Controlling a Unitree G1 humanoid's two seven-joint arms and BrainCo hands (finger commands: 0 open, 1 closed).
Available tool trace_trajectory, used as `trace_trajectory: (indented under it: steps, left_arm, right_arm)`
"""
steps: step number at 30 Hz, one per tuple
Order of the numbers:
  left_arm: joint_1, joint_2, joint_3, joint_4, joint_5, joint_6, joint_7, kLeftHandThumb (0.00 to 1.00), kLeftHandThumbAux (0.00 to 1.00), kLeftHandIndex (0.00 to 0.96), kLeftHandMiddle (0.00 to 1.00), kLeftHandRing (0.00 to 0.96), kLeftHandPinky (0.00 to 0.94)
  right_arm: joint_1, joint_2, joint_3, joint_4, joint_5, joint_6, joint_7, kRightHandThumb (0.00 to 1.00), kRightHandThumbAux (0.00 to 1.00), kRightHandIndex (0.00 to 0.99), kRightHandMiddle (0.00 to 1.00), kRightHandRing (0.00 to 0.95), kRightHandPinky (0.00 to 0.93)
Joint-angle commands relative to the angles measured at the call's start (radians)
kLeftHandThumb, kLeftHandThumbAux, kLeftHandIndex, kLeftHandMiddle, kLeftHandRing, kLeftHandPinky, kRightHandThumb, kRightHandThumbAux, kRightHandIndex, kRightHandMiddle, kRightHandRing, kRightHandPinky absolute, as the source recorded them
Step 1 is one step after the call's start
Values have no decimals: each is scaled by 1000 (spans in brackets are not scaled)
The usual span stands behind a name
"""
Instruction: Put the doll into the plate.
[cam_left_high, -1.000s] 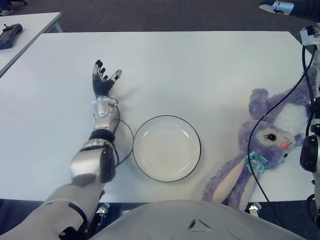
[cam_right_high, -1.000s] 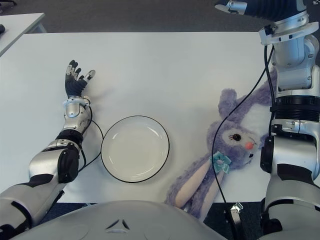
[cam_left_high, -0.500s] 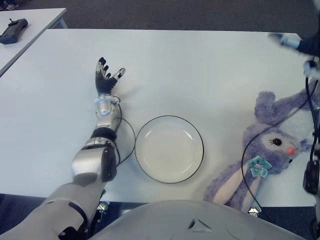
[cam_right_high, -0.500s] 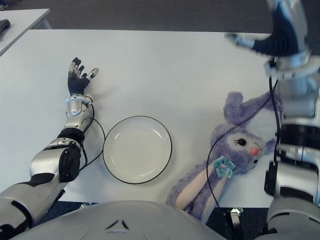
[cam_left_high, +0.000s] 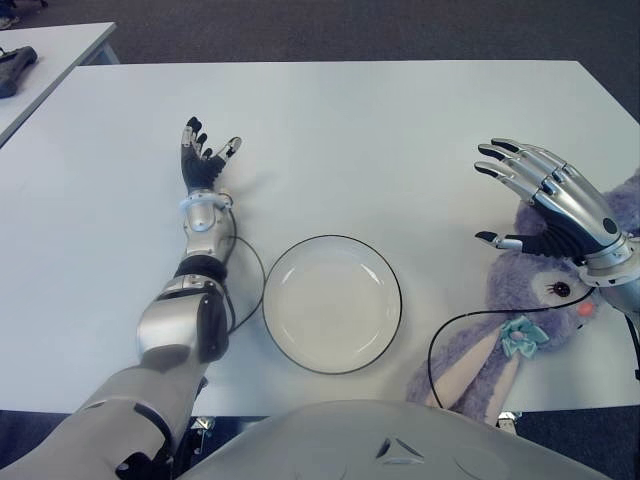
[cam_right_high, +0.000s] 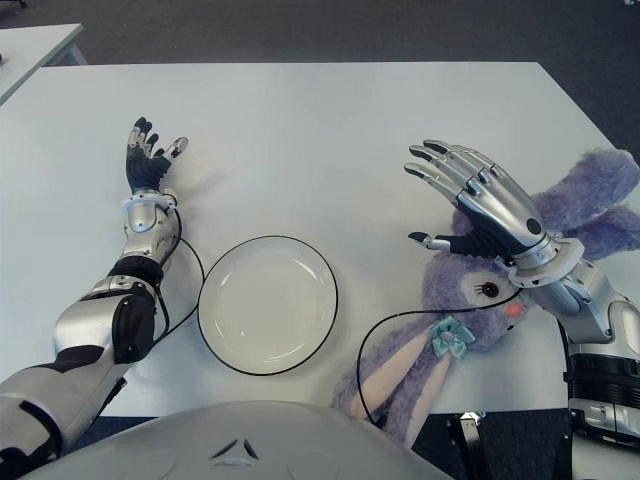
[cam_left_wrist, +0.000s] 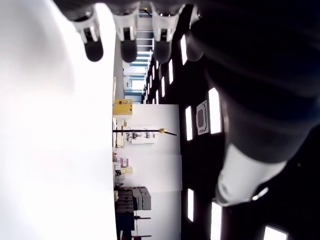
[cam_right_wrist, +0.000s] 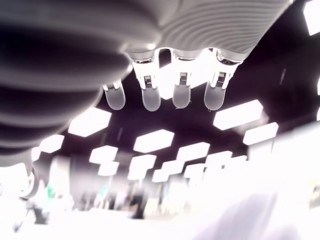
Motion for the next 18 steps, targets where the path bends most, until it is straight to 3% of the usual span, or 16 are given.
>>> trace_trajectory:
  steps: [1, 18]
  left_arm:
    - [222, -84, 6, 171, -7, 150, -10, 11, 802, 50, 15, 0, 17]
    - [225, -86, 14, 170, -7, 135, -19, 8, 805, 49, 12, 0, 9]
  right_arm:
    - [17, -20, 7, -41, -68, -22, -26, 282, 465, 3, 1, 0, 5]
    - [29, -45, 33, -39, -34, 4, 13, 326, 442, 0, 0, 0, 10]
